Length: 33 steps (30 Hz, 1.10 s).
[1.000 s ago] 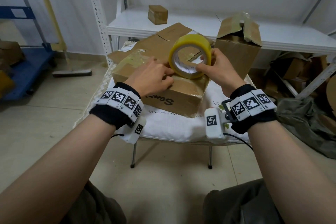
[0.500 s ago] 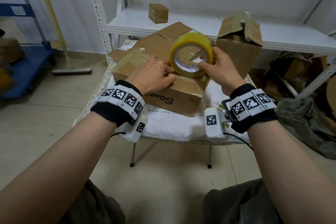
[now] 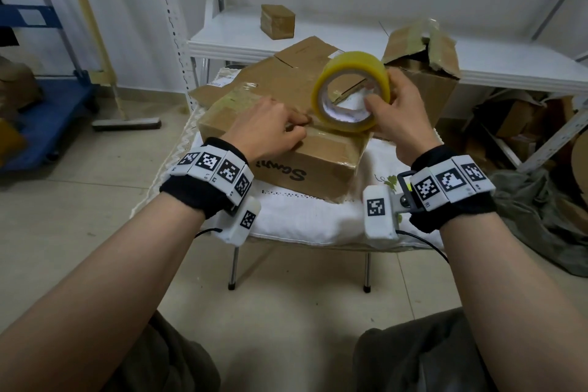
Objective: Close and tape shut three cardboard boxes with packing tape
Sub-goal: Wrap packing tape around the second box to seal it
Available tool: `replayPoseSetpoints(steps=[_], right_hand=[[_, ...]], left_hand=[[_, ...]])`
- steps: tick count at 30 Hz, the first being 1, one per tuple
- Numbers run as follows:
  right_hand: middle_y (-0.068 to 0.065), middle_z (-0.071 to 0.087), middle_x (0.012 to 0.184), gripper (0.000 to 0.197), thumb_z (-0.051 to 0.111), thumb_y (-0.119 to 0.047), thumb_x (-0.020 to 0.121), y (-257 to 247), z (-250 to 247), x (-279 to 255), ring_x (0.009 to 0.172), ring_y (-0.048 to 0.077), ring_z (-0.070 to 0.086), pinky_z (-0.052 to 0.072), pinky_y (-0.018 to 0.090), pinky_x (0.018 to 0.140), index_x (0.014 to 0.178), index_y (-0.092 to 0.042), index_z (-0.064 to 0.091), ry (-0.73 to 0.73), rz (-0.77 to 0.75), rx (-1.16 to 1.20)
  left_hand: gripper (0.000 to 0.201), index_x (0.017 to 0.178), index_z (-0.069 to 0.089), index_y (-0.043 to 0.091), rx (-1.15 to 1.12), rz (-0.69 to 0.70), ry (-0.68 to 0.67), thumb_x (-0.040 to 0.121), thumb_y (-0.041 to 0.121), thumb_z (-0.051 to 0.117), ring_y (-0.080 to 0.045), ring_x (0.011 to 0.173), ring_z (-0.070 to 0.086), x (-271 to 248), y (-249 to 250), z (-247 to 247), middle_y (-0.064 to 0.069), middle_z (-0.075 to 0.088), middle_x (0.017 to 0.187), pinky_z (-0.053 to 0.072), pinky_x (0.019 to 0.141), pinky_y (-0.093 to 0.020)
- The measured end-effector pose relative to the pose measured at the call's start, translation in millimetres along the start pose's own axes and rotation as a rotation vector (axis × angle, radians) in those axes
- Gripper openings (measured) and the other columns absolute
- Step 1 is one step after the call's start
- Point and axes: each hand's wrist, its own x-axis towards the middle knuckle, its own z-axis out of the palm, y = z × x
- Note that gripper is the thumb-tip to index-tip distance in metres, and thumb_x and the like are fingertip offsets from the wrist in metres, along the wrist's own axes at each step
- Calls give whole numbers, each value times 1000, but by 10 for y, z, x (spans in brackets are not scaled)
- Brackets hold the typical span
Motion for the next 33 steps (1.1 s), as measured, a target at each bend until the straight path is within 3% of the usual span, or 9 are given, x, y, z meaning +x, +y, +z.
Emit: replayPoseSetpoints(steps=[3,7,9,11,13,17,24,31,33], right_hand=[[8,61,106,22,56,-14,95,2,-22,-25,103,33,61,54,58,95,114,-26,56,-13,11,-21],[11,57,115,29,47,-16,94,-24,-49,-18,108,29,56,51,59,97,122,-22,51,18,-24,-82],[13,56,117,32,45,-16,93,-15,-74,-30,108,30,56,50,59,98,124,-22,50,25,-10,-91],[12,56,116,36,45,-21,89,-12,-82,-60,108,30,55,49,60,98,124,-25,50,11,-9,-99],[13,56,115,35,45,-21,89,-11,-95,-81,108,31,55,49,61,97,123,-25,50,0,-16,-99],[15,55,115,31,46,-18,91,-8,-110,-99,105,32,56,51,61,96,121,-25,50,-14,-10,-83],[16,55,115,37,47,-25,86,1,-121,-96,107,33,56,49,62,97,123,-19,48,-47,18,-87],[19,55,114,29,50,-14,94,47,-136,-43,107,35,55,48,61,97,123,-13,47,-62,-22,-138],[19,56,112,28,50,-10,95,63,-140,-34,106,37,55,48,60,97,123,-10,46,-75,-39,-146]], left_hand=[[34,125,69,28,-15,16,10,97,31,50,-19,127,54,-8,25,-24,15,61,136,40,112,-44],[34,126,68,31,-63,-3,28,97,29,51,-15,123,57,-21,6,-38,14,63,132,45,107,-37],[32,126,68,33,-52,-21,29,99,31,50,-16,113,61,-6,7,-35,11,68,127,48,101,-38],[30,123,70,33,-32,-57,42,101,36,49,-14,81,59,36,11,-22,6,72,96,48,76,-33],[29,117,72,30,-28,-83,58,102,40,50,-15,67,52,86,49,-20,5,60,74,42,67,-31],[21,108,74,28,-38,-90,79,100,33,55,-26,97,64,175,80,15,-5,72,103,52,85,-41],[14,102,78,27,-187,-131,126,89,26,72,-16,91,60,308,115,68,3,72,98,43,82,-30],[17,103,78,21,-240,-74,115,92,13,68,-12,87,49,330,102,109,13,49,84,35,78,-23],[18,101,78,20,-237,-62,104,93,10,66,-12,89,51,334,100,114,10,52,89,37,81,-22]])
